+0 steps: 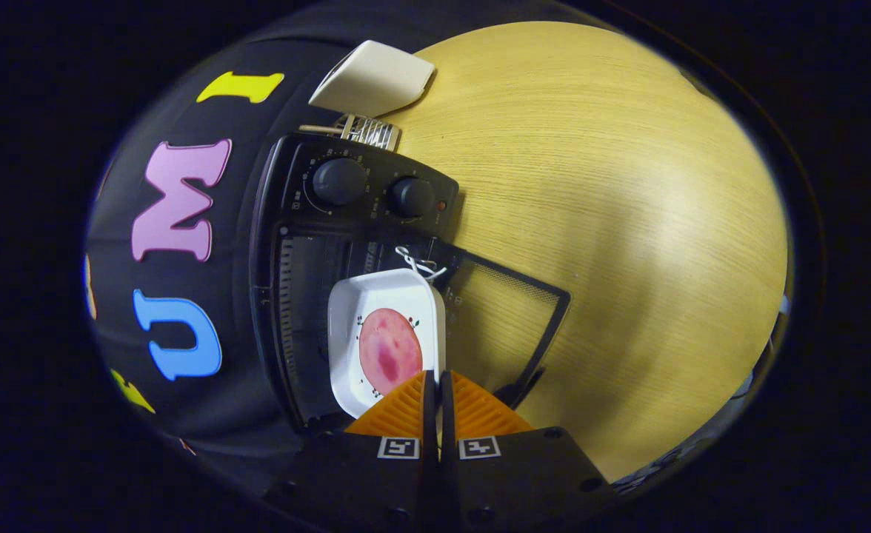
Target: Open the toaster oven, put the food inside, and close the toaster oven door.
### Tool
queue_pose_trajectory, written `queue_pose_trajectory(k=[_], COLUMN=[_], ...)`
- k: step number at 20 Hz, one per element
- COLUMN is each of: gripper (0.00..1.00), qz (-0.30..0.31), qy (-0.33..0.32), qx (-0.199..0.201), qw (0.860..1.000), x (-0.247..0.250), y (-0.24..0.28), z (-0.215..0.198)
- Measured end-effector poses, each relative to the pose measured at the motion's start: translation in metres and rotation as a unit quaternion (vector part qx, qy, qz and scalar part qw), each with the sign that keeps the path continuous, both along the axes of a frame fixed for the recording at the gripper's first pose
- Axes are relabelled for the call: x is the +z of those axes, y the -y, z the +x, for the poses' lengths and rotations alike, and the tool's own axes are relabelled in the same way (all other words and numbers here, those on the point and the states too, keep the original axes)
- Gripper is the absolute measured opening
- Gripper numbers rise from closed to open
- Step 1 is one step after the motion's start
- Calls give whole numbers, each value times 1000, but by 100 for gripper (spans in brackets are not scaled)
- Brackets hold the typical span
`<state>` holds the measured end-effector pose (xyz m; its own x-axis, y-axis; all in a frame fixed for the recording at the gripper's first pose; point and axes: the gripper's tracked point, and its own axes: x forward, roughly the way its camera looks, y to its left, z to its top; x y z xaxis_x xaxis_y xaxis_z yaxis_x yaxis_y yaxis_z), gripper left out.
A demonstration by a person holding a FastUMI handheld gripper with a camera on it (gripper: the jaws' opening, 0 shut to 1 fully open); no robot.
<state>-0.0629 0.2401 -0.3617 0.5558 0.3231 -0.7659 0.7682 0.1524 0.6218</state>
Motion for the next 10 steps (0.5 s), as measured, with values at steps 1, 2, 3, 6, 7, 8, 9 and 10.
queue_pose_trajectory(k=[1,2,3,6,7,8,9,10], gripper=[5,5,5,5,5,5,5,5], qz=[5,6,7,2,-1,-4,-5,-6], qy=[-9,-14,-20,-31,-33,-37,-40,-41], qx=[-25,-47,-59,-89,-104,-114,-120,-123], qw=[1000,999,998,996,994,993,992,992], x=[-1,-3,-5,-8,-11,-13,-14,-15], y=[-7,-12,-18,-33,-34,-36,-39,-39], z=[10,20,28,48,55,59,63,66])
